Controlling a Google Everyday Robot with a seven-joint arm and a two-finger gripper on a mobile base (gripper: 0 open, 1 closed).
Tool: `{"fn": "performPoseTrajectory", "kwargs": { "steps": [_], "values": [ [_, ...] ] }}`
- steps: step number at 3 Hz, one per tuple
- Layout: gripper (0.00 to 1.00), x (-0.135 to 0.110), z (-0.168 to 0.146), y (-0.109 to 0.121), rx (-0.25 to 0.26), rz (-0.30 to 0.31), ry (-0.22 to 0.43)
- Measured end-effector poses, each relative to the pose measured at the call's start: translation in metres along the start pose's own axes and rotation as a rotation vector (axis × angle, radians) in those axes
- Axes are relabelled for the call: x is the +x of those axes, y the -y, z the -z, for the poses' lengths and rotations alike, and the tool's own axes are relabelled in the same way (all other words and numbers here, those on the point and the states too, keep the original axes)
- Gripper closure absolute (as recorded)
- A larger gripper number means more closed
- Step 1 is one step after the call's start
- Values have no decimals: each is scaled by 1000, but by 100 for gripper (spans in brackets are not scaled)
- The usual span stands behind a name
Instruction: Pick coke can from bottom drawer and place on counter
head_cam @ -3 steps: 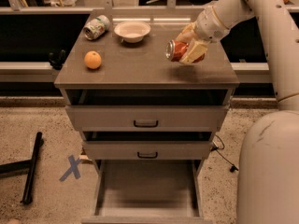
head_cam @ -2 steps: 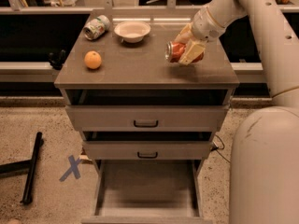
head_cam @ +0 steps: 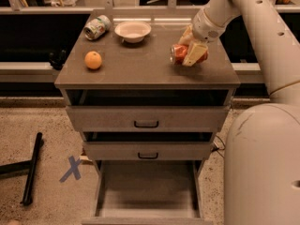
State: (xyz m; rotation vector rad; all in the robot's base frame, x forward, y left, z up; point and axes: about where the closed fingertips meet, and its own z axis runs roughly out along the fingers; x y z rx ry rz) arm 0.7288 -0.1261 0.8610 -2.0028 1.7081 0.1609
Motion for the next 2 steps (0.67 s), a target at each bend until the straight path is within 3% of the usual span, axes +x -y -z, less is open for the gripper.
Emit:
{"fn": "performPoseTrajectory", "kwargs": {
  "steps": [1, 2],
  "values": [
    [4, 5, -4, 1, -7, 7, -29],
    [0, 5, -5, 2, -7, 10, -32]
  ]
}}
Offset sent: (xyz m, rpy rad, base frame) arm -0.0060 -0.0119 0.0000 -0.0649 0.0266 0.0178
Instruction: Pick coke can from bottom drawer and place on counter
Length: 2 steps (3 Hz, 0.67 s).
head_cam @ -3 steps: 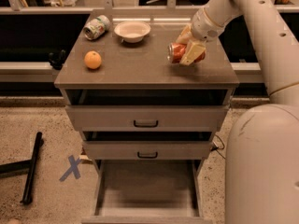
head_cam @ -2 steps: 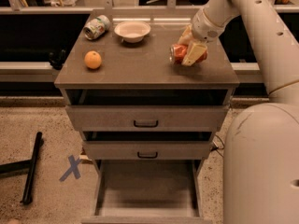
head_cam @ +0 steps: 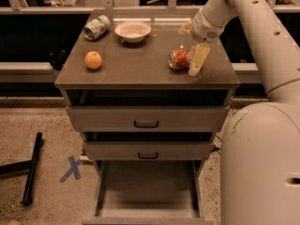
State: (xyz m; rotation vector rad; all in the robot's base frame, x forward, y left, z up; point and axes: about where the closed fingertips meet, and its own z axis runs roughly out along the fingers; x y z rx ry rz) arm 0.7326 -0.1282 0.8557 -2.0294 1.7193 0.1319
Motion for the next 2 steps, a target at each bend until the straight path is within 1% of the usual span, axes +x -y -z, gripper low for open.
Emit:
{"fn": "performPoseTrajectory", "kwargs": {
  "steps": [1, 2],
  "values": [
    [0, 9, 15, 4, 40, -12, -8],
    [0, 35, 50, 7, 129, -56, -31]
  ]
}}
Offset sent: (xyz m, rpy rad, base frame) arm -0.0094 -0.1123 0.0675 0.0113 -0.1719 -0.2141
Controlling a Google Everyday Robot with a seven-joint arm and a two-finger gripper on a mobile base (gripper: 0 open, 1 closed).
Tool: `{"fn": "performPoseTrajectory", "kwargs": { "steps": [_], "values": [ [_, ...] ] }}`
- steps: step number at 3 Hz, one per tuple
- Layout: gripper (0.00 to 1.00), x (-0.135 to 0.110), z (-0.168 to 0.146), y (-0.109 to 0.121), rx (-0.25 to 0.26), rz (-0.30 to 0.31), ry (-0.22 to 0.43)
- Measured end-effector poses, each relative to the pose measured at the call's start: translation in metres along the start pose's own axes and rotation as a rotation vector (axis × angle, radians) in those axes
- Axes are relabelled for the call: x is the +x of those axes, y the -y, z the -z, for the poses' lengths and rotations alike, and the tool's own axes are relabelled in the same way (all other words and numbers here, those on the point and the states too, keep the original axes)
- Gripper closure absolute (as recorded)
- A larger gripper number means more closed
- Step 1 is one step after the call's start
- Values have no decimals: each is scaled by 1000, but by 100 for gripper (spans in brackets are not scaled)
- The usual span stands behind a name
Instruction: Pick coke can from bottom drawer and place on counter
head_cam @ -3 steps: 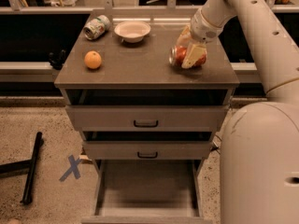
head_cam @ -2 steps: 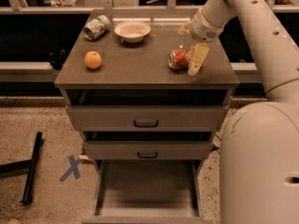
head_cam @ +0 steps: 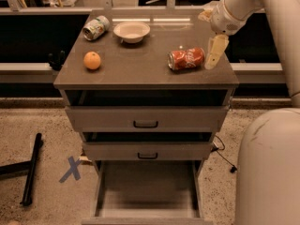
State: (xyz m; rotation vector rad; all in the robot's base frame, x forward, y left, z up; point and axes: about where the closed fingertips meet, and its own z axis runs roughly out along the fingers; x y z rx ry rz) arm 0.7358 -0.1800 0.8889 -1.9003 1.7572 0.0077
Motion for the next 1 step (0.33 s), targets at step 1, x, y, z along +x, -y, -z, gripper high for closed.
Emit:
{"fn": "performPoseTrajectory", "kwargs": {
  "steps": [1],
  "values": [
    [0, 33, 33, 0, 63, -66, -51]
  ]
}}
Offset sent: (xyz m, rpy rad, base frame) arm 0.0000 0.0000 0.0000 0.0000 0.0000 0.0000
